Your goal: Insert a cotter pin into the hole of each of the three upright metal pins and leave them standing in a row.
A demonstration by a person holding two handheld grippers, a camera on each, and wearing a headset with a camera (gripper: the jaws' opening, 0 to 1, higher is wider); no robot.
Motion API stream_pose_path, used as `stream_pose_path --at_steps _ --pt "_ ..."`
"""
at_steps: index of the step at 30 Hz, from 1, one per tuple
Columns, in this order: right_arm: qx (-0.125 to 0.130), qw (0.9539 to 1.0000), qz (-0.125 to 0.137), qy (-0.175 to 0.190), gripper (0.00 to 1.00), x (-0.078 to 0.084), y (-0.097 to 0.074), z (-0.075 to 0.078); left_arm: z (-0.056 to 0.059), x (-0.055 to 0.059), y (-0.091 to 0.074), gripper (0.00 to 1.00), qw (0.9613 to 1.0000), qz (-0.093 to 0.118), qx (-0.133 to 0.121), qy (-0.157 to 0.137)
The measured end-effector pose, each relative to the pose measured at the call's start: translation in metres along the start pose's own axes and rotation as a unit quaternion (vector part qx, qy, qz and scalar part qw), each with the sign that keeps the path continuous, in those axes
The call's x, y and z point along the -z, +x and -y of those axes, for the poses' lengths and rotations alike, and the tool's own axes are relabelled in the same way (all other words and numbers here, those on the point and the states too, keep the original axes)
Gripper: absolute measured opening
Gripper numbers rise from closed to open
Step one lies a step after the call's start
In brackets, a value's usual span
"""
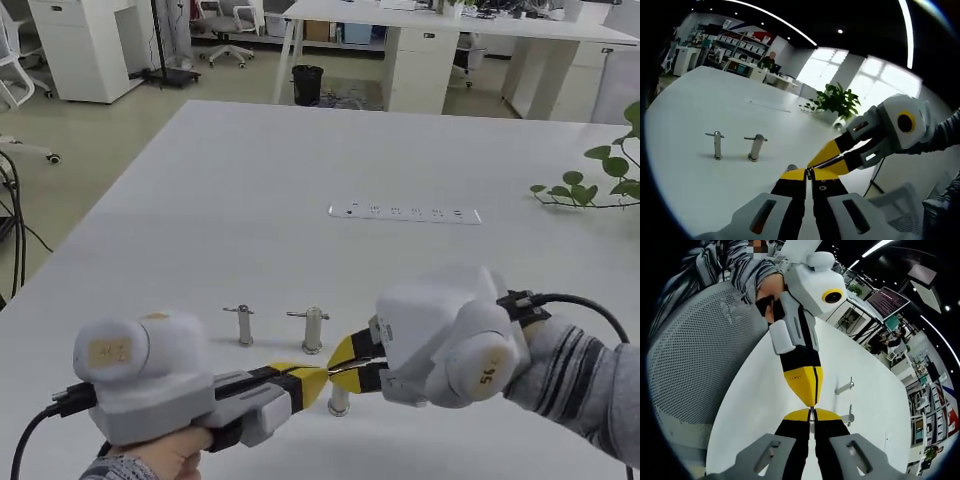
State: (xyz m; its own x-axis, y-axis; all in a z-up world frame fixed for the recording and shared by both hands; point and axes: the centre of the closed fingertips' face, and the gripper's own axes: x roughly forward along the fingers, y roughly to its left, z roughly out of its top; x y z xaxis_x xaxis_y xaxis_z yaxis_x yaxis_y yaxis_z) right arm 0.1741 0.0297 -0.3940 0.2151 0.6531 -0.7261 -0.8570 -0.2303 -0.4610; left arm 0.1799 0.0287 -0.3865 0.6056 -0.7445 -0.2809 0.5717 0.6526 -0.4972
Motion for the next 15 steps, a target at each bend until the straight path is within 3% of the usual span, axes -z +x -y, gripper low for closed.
stream_pose_path --at_steps 3,6,15 --pt "-0.002 1.0000 0.001 0.005 0.00 0.000 0.000 -0.001 0.000 0.001 0.000 0.00 1.0000 -0.002 0.001 0.007" --pt "-0.008 0.9992 0.004 0.039 0.00 0.001 0.000 -0.003 0.001 0.002 0.000 0.00 0.9998 -0.003 0.005 0.018" --pt "-0.036 0.9942 0.013 0.101 0.00 0.009 -0.002 -0.010 0.006 0.014 -0.003 0.00 0.9947 -0.025 0.024 0.097"
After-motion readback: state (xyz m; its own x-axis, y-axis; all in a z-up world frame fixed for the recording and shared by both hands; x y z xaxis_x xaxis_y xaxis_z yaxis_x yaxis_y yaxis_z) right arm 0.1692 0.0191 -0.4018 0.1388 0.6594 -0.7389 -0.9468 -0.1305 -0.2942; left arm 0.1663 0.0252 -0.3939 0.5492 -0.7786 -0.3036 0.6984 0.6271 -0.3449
